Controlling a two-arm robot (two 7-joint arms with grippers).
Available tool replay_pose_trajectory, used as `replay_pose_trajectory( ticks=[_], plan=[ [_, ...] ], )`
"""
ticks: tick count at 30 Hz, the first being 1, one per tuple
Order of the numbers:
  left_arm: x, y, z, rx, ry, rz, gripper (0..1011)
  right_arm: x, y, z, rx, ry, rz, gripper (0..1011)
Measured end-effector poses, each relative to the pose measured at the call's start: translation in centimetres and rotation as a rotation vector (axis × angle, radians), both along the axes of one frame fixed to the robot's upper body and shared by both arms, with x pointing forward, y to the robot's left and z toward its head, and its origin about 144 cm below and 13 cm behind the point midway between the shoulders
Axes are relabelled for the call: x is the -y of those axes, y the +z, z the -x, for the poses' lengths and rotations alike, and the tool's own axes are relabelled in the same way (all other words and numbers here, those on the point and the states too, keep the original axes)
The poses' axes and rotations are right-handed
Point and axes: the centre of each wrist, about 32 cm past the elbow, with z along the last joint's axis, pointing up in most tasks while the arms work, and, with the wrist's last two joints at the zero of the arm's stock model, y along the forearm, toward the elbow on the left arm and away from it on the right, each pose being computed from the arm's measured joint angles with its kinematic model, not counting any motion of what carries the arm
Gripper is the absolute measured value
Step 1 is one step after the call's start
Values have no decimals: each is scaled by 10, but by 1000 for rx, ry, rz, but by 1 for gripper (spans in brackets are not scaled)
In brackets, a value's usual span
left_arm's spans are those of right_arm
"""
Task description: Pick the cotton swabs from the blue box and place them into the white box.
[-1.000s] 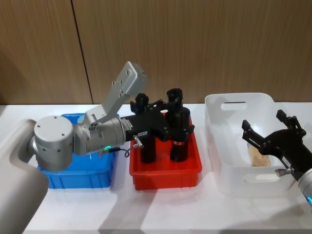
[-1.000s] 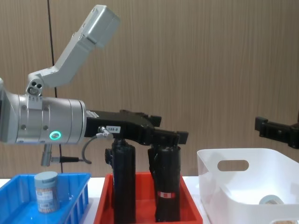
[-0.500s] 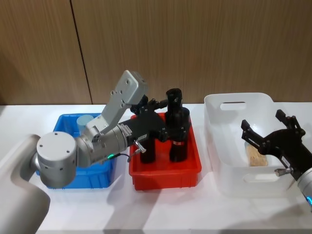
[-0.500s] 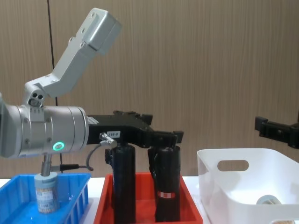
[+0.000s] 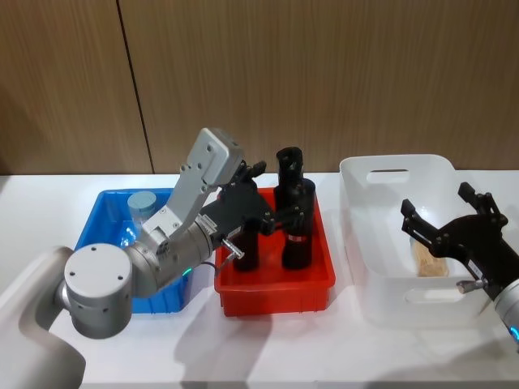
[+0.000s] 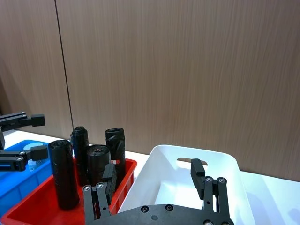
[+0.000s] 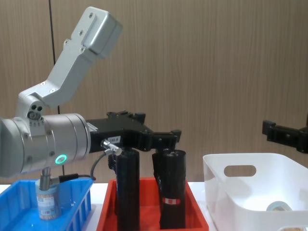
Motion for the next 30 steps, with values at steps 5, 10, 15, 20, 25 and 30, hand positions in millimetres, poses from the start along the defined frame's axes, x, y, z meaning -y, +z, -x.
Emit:
replay_pose_trajectory(
  ticks=[5, 10, 15, 20, 25, 30],
  plan=[
    [3, -2, 8, 22, 43, 10, 1004, 0, 0, 0, 0, 0, 1, 1002],
    [8, -6, 19, 49, 98, 24, 1004, 0, 0, 0, 0, 0, 1, 1002],
    [11, -8, 28, 69, 141, 37, 1004, 0, 0, 0, 0, 0, 1, 1002],
    [14, -10, 36, 88, 183, 50, 1004, 0, 0, 0, 0, 0, 1, 1002],
    [17, -11, 45, 109, 229, 66, 1004, 0, 0, 0, 0, 0, 1, 1002],
    [19, -12, 50, 119, 252, 76, 1004, 0, 0, 0, 0, 0, 1, 1002]
  ],
)
